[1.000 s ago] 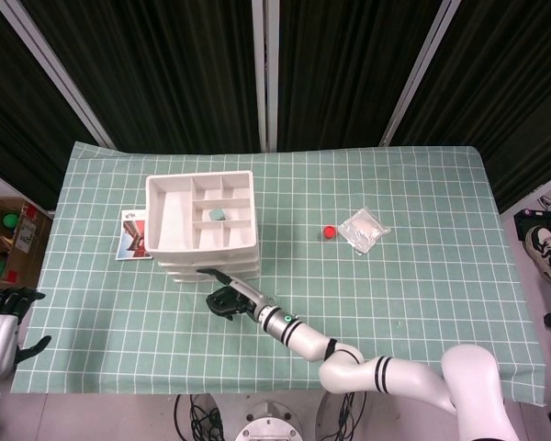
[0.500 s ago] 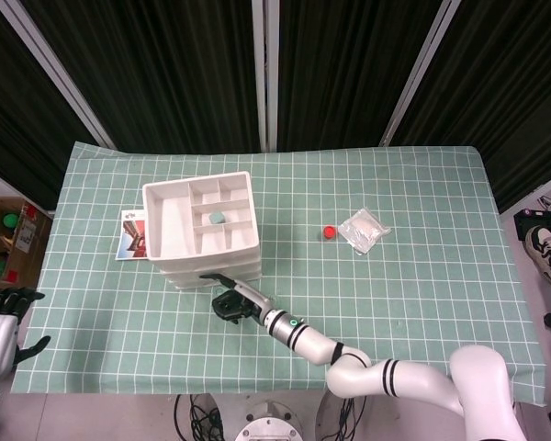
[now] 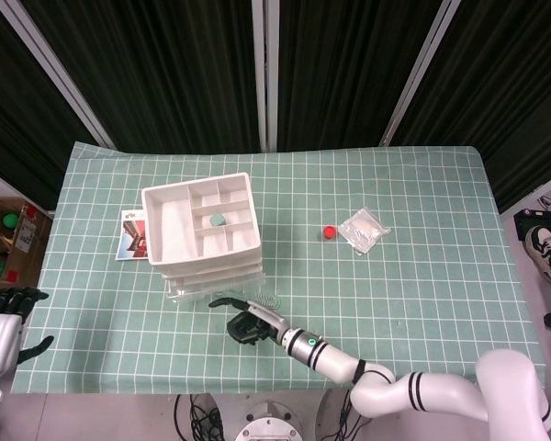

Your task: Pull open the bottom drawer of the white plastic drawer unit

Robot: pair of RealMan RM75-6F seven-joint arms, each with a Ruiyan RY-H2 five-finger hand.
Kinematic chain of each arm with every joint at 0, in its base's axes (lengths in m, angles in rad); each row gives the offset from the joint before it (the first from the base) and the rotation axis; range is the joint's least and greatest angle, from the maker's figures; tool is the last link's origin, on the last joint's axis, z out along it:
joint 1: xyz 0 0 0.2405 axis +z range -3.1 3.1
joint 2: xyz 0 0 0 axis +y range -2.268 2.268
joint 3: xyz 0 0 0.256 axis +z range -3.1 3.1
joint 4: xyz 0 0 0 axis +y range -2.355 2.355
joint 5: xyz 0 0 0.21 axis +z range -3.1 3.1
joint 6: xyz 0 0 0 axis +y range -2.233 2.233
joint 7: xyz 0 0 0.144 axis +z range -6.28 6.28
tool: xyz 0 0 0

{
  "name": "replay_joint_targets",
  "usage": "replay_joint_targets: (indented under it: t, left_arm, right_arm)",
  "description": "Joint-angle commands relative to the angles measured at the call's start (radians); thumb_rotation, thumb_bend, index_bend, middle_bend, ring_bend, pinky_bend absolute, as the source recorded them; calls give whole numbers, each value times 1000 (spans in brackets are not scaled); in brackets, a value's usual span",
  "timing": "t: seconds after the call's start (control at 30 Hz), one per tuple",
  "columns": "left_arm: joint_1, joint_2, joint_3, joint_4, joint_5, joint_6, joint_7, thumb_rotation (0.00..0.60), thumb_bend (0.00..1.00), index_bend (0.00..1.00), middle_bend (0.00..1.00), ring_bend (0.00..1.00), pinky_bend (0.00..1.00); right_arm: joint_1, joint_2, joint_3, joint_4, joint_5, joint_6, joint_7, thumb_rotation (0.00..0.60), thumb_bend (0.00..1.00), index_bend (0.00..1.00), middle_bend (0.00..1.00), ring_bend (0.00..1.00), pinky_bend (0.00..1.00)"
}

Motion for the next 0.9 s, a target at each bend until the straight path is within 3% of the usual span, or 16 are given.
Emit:
replay_joint_targets:
  t: [0.03, 0.17, 0.33, 0.63, 0.9]
  left_arm:
    - [-1, 1, -1, -1, 2, 1, 1, 600, 58, 299, 267, 210, 204]
    - [0, 3, -1, -5, 4, 5, 3, 600, 58, 299, 267, 210, 204]
    - [-2, 4, -5, -12, 4, 6, 9, 600, 58, 299, 267, 210, 204]
    - [-8, 7, -7, -29, 4, 0, 29, 600, 57, 299, 267, 210, 204]
    - [-12, 11, -9, -31, -1, -7, 30, 600, 58, 299, 267, 210, 204]
  right_arm:
    - [-21, 55, -46, -43, -66, 59, -101, 600, 577, 148, 747, 792, 820]
    - [-33, 143, -87, -107, -144, 131, -270, 600, 577, 116, 744, 792, 820]
    - [-31, 247, -76, -190, -151, 176, -486, 600, 574, 103, 744, 797, 820]
    - [28, 285, -18, -219, 59, 111, -721, 600, 568, 93, 746, 801, 824]
    - [71, 235, 8, -151, 193, 103, -796, 600, 569, 92, 748, 802, 825]
